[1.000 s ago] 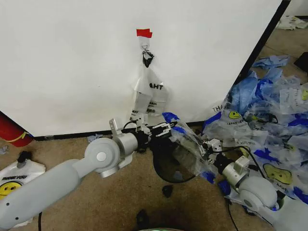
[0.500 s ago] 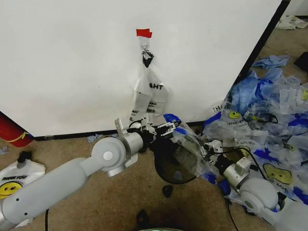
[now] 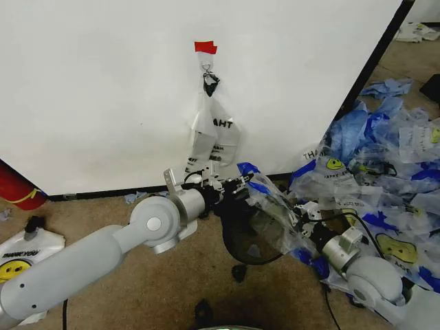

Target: Pick up the garbage bag from the wall and place it over the trash bin.

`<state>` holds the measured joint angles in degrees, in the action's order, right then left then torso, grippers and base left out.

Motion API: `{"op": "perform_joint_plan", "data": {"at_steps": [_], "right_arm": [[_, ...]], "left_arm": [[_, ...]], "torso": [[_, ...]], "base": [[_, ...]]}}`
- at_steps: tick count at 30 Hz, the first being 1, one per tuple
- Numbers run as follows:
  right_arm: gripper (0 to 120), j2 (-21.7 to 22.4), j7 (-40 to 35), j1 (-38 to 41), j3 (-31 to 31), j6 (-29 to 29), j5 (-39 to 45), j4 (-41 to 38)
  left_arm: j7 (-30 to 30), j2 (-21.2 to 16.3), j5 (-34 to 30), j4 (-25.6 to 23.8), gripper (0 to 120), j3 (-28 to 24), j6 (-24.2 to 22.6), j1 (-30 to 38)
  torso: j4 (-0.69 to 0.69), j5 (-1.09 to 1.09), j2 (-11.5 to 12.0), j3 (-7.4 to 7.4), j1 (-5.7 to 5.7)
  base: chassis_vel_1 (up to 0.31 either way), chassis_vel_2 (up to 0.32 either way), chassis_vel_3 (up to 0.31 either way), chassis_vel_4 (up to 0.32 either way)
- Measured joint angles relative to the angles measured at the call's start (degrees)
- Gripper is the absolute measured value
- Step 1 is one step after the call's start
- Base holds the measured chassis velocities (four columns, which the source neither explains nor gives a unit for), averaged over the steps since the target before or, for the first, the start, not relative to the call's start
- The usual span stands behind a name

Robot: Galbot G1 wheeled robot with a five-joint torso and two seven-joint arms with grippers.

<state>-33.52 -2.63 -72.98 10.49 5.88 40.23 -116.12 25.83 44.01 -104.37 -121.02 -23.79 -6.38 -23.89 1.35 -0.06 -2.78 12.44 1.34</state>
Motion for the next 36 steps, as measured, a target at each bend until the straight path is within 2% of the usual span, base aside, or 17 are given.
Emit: {"op": "perform_joint_plan", "data": {"at_steps": [4, 11, 16, 24, 36], "right_arm": [[0, -0.28, 0.03, 0.21, -0.13, 0.00, -0.01, 0.00], [0, -0.61, 0.56, -0.73, 0.96, 0.20, 1.61, -0.28], [0, -1.91, 2.43, -1.29, 2.11, 1.54, 8.53, -0.46], [0, -2.57, 4.08, -2.93, 4.79, 1.91, 12.40, -0.20], [0, -2.58, 8.19, -5.17, 8.80, 2.50, 18.67, -0.35]], "left_arm": [[0.29, -0.44, 0.10, -0.52, 0, 0.47, 0.19, -0.71], [0.98, -1.87, 0.55, -1.63, 0, 2.21, 0.50, -2.31], [0.96, -4.80, -0.02, -3.36, 0, 4.39, 0.40, -2.98], [0.27, -7.49, 0.03, -4.10, 0, 6.89, 0.22, -5.26], [-2.64, -9.35, 0.76, -1.67, 0, 7.75, 0.26, -6.30]], "torso": [[0.00, 0.00, 0.00, 0.00, 0.00], [0.00, -0.01, 0.00, 0.00, 0.00], [0.00, 0.00, 0.00, 0.00, 0.00], [0.00, 0.00, 0.00, 0.01, 0.00], [0.00, 0.00, 0.00, 0.01, 0.00]], "base": [[0.000, 0.000, 0.000, 0.000], [0.000, 0.000, 0.000, 0.000], [0.000, 0.000, 0.000, 0.000], [0.000, 0.000, 0.000, 0.000], [0.000, 0.000, 0.000, 0.000]]}}
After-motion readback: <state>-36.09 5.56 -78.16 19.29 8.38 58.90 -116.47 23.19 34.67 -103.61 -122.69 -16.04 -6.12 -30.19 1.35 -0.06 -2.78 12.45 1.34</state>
